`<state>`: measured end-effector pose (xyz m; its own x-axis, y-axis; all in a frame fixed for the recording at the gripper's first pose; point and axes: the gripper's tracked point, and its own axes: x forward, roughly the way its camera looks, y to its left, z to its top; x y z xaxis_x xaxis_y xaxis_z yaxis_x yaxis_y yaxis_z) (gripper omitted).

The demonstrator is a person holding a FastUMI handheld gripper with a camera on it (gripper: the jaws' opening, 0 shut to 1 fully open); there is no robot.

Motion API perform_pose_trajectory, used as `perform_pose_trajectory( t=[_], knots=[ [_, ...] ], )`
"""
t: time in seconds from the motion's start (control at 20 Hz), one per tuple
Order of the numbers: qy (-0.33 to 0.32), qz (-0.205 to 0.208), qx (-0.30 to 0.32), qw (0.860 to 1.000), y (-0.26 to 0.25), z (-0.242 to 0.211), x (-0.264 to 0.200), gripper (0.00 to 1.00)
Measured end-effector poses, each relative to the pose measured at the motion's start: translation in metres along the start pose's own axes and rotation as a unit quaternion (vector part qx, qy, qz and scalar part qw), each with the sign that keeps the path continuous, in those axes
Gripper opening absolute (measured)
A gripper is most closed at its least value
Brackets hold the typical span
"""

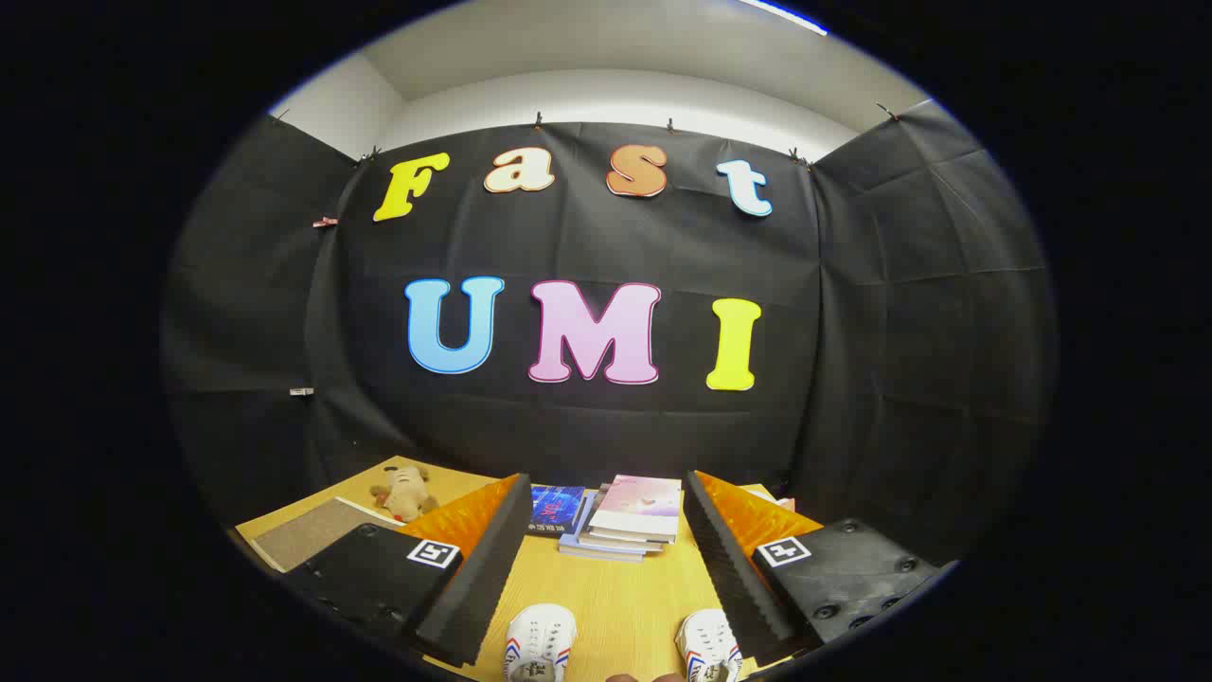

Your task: Open the storage box then place both shoes into the box .Put the left shoe in first, then the right shoe, with the right side of both shoes facing outward in a uniform manner.

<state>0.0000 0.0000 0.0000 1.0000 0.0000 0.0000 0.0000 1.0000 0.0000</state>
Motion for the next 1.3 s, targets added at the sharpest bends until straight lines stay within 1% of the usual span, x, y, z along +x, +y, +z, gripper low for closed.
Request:
perform_pose_trajectory(
  t=[0.1, 0.2, 0.3, 0.65, 0.85, 1.0, 1.15, 1.3],
  knots=[
    [-0.004, -0.006, -0.008, 1.0, 0.002, 0.004, 0.001, 0.97],
    [-0.005, -0.004, -0.004, 1.0, 0.009, 0.005, 0.004, 0.98],
    [0.001, 0.0, 0.001, 1.0, 0.018, 0.0, 0.006, 0.98],
    [0.019, -0.012, 0.007, 1.0, 0.031, -0.011, 0.008, 0.97],
    [0.036, -0.026, 0.025, 0.999, 0.044, -0.021, 0.009, 0.98],
    [0.057, -0.04, 0.023, 0.997, 0.049, -0.033, 0.008, 0.98],
    [0.066, -0.046, 0.029, 0.996, 0.055, -0.037, 0.006, 0.98],
    [0.09, -0.048, 0.029, 0.994, 0.056, -0.047, 0.006, 0.98]
  ],
)
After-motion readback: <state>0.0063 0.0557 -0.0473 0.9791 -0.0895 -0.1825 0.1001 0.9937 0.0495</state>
